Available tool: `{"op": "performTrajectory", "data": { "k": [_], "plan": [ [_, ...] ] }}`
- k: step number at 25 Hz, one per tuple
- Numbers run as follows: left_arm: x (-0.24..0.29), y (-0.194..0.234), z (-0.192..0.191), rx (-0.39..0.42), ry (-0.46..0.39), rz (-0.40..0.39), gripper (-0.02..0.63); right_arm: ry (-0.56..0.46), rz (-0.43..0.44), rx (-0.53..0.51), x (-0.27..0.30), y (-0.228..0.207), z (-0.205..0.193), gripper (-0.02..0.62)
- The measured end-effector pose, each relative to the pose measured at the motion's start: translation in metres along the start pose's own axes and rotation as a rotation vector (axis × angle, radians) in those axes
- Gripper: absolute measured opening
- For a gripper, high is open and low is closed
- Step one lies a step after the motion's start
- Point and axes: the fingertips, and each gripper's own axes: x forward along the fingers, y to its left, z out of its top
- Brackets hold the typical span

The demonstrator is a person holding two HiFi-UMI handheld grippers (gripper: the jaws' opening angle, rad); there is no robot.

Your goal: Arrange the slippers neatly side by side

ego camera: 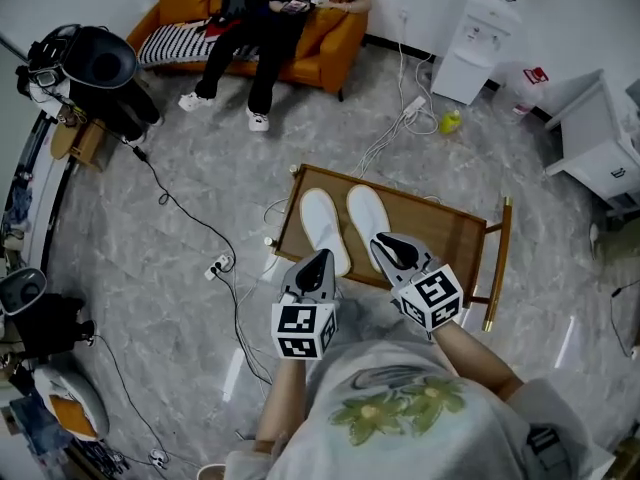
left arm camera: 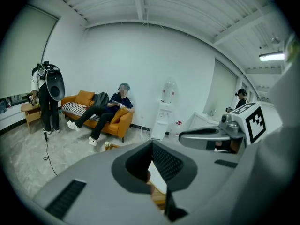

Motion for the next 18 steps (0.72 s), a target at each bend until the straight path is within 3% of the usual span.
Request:
{"op": "performTrajectory", "data": {
  "k": [8, 18],
  "plan": [
    [0.026, 0.018, -0.006, 0.033, 0.067, -0.068, 0.015, 0.057, -0.078, 0.055, 0.026, -0.022, -0.024, 0.102],
    [0.048, 0.039, -0.022, 0.058, 0.136, -0.138, 0.015, 0.112, -0.158, 0.105, 0.052, -0.039, -0.054, 0.138]
  ]
}}
